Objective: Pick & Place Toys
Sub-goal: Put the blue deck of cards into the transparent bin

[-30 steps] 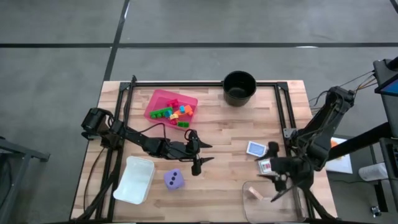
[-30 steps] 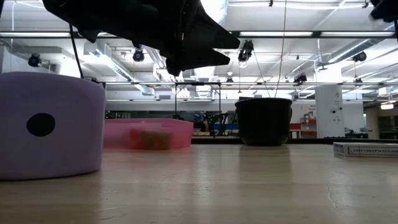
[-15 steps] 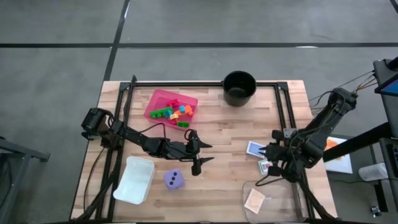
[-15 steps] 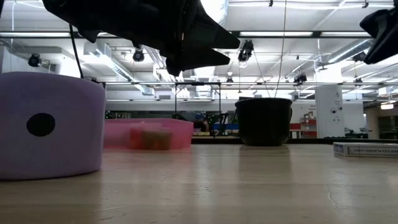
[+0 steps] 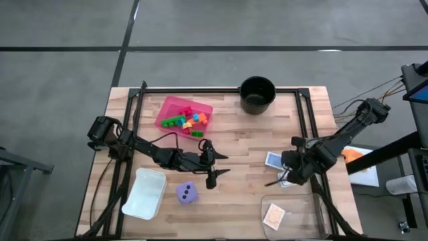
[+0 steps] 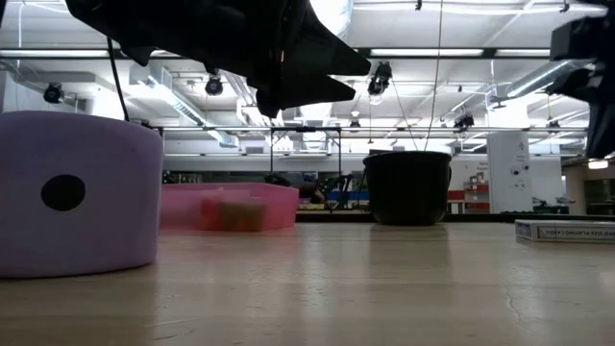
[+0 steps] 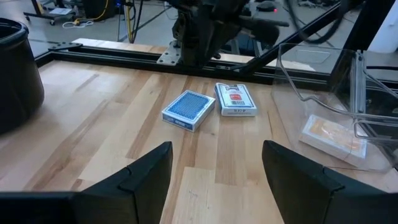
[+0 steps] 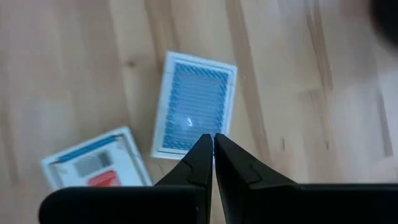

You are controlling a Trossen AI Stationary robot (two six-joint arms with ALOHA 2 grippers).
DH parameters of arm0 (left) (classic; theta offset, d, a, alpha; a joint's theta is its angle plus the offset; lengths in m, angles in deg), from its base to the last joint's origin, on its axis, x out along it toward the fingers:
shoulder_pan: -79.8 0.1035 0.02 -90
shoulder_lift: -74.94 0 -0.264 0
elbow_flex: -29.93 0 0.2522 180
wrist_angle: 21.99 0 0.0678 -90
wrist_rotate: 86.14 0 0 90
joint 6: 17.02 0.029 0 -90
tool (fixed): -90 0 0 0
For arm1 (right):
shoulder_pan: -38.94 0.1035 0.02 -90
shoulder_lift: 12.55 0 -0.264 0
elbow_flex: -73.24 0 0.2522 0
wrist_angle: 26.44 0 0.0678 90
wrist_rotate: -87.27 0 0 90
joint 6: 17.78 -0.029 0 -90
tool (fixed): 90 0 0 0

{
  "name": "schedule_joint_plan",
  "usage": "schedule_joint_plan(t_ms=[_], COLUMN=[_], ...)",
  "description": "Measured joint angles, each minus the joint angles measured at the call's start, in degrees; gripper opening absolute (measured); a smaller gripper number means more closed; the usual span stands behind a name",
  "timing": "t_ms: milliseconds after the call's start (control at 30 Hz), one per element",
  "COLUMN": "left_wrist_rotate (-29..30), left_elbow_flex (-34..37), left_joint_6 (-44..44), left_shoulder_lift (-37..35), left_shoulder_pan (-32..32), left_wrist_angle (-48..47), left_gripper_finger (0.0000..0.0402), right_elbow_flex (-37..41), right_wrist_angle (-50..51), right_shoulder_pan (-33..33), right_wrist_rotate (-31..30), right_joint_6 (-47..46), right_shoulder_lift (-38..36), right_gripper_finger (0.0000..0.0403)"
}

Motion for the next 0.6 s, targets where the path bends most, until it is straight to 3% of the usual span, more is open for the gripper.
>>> schedule_joint_plan(t_ms=[433,600], left_wrist_rotate=[0.0,0.0], left_elbow_flex=[0.0,0.0], left_joint_6=[0.0,0.0], left_shoulder_lift=[0.0,0.0], left_shoulder_pan=[0.0,0.0], left_wrist_angle=[0.0,-0.1], left_gripper_finger=[0.0253,0.0253], right_elbow_flex=[6.4,7.9], right_wrist_angle=[-9.0,-12.0], right_shoulder_pan=[-15.2,-19.1], right_wrist_rotate=[12.7,14.1], right_joint_6=[13.2,13.8], right_shoulder_lift=[0.0,0.0], right_gripper_finger=[0.0018,0.0018])
